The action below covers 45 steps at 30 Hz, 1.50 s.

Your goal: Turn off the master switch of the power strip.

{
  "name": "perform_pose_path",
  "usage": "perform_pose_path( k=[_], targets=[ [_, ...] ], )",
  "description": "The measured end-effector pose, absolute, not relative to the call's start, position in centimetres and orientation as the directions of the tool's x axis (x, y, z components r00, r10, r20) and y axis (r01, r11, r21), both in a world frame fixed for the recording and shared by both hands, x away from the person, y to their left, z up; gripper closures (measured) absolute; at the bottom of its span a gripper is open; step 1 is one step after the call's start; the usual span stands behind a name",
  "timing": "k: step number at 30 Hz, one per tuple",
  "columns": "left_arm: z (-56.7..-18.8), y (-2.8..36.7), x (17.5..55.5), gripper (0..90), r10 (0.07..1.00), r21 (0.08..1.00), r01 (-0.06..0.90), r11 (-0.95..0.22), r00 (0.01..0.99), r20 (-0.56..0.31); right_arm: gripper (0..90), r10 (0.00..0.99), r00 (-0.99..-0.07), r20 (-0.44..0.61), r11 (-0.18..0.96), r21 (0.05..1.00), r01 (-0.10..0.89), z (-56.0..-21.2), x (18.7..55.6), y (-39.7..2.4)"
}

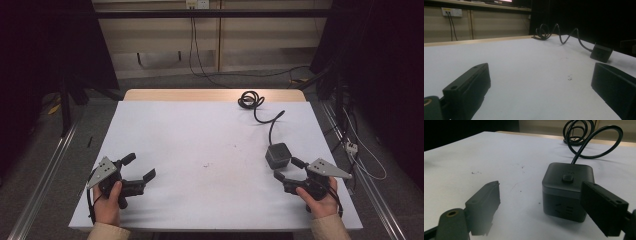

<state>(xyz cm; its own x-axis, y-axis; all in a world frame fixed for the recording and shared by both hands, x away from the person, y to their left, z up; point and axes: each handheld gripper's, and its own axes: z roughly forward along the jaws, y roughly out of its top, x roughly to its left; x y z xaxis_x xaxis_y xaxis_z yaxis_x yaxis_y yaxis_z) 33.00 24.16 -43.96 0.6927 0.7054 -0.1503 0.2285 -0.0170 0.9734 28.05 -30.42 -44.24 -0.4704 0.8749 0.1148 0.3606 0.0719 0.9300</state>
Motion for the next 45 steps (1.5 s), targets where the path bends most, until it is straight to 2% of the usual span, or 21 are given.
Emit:
perform_pose_path(
  k=[45],
  targets=[
    [-44.0,24.3,32.9,2.1,0.709,0.973,0.23,-0.018,0.689,-0.15,16.6,0.861,-0.499,0.097,0.107,0.925,0.365,-45.1,26.7,-30.4]
  ],
)
